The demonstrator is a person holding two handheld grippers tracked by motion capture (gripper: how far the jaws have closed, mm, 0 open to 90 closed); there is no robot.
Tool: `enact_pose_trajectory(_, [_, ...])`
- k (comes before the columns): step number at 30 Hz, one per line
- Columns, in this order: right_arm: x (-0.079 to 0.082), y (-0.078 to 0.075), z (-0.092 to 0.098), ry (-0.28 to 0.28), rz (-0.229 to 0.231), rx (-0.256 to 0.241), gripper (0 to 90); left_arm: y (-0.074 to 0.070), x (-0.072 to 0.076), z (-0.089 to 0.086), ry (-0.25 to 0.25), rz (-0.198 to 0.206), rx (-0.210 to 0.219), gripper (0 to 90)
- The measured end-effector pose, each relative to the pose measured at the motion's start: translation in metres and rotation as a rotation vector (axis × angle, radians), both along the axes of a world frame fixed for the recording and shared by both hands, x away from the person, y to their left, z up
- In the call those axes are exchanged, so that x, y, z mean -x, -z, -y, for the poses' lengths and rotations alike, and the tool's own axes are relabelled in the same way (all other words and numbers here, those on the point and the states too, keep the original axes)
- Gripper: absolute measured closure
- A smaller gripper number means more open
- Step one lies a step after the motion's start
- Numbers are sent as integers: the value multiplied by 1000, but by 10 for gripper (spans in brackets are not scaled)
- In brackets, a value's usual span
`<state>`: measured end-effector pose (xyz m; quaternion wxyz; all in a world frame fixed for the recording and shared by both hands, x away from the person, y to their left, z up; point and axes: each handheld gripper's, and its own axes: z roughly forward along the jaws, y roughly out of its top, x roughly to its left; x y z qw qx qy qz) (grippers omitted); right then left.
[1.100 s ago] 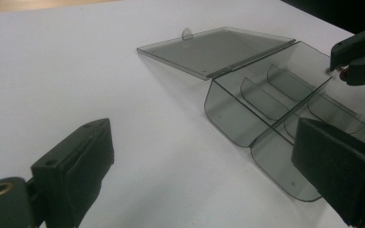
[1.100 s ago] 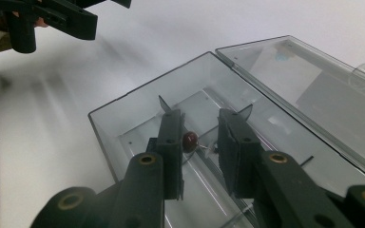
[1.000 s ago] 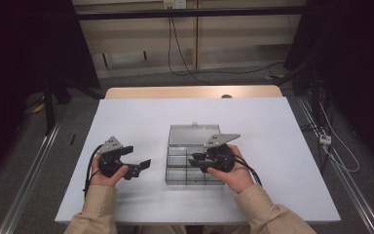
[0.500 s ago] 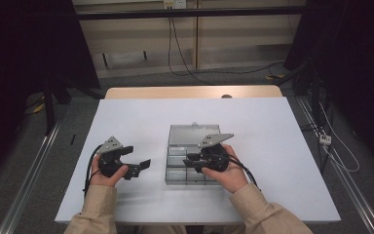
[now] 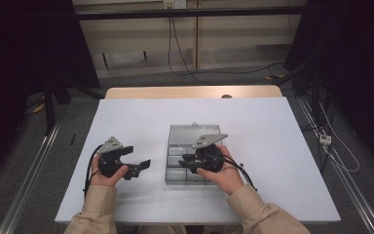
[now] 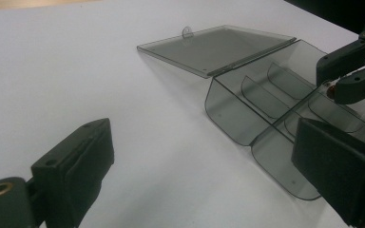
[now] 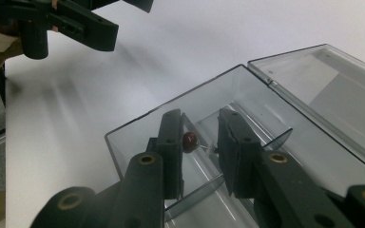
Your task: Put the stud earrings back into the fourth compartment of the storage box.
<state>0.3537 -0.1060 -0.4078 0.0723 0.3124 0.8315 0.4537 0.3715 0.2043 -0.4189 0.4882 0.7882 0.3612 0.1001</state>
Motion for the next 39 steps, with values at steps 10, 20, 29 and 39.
enact_pose_trajectory(10, [2,6,-8,-25,-16,7,717,1,-1,0,1,-5,-9,66])
enact_pose_trajectory(20, [4,13,-17,-38,-32,7,586,1,0,0,0,-4,-3,67])
enact_pose_trajectory(29, [8,0,9,26,-4,-20,423,1,0,0,1,-5,-9,67])
enact_pose_trajectory(39, [13,-2,46,104,15,-10,317,2,-1,2,-1,-6,-5,67])
